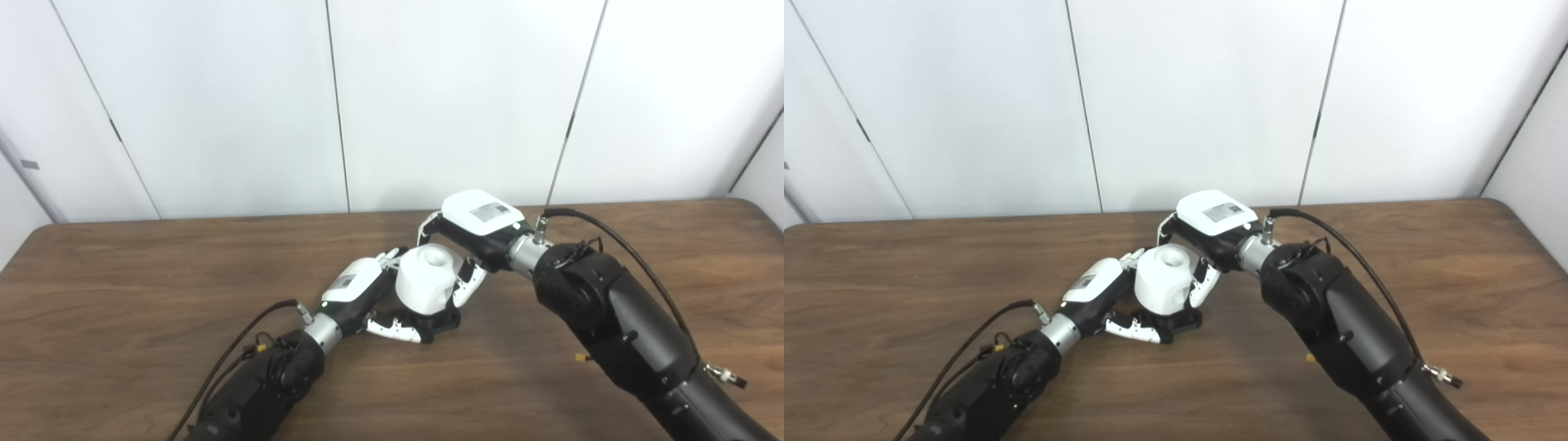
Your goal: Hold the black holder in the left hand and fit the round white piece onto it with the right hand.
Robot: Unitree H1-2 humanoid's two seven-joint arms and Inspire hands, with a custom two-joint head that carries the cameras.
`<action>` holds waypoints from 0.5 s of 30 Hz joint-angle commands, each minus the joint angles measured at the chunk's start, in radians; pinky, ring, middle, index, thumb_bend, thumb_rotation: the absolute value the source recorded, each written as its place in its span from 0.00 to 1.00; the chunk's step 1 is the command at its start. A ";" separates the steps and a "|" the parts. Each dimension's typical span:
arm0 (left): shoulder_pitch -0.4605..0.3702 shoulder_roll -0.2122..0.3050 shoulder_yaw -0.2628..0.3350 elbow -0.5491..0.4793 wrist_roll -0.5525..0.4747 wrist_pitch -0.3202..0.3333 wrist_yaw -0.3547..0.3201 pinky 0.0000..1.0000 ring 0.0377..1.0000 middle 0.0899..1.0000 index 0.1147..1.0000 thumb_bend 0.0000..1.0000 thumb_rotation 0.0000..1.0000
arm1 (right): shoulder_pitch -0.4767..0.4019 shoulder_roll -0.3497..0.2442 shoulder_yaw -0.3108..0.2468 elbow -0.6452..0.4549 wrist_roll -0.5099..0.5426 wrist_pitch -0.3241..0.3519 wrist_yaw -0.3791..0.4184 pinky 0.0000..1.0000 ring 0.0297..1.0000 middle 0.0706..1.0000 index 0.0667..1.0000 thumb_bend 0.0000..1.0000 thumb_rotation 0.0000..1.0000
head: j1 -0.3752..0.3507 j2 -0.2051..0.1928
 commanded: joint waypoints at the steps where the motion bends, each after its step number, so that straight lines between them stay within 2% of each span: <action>1: 0.132 -0.051 -0.068 0.048 0.059 0.043 -0.085 1.00 1.00 0.91 0.41 0.52 0.06 | -0.042 0.002 -0.004 0.005 -0.004 -0.029 -0.026 0.76 0.78 0.72 0.44 0.53 0.14 | 0.001 0.004; 15: 0.148 -0.045 -0.067 -0.003 0.047 0.070 -0.105 1.00 1.00 0.91 0.41 0.52 0.06 | -0.030 -0.005 0.051 0.054 -0.039 -0.066 -0.019 0.79 0.80 0.73 0.44 0.53 0.15 | 0.008 0.018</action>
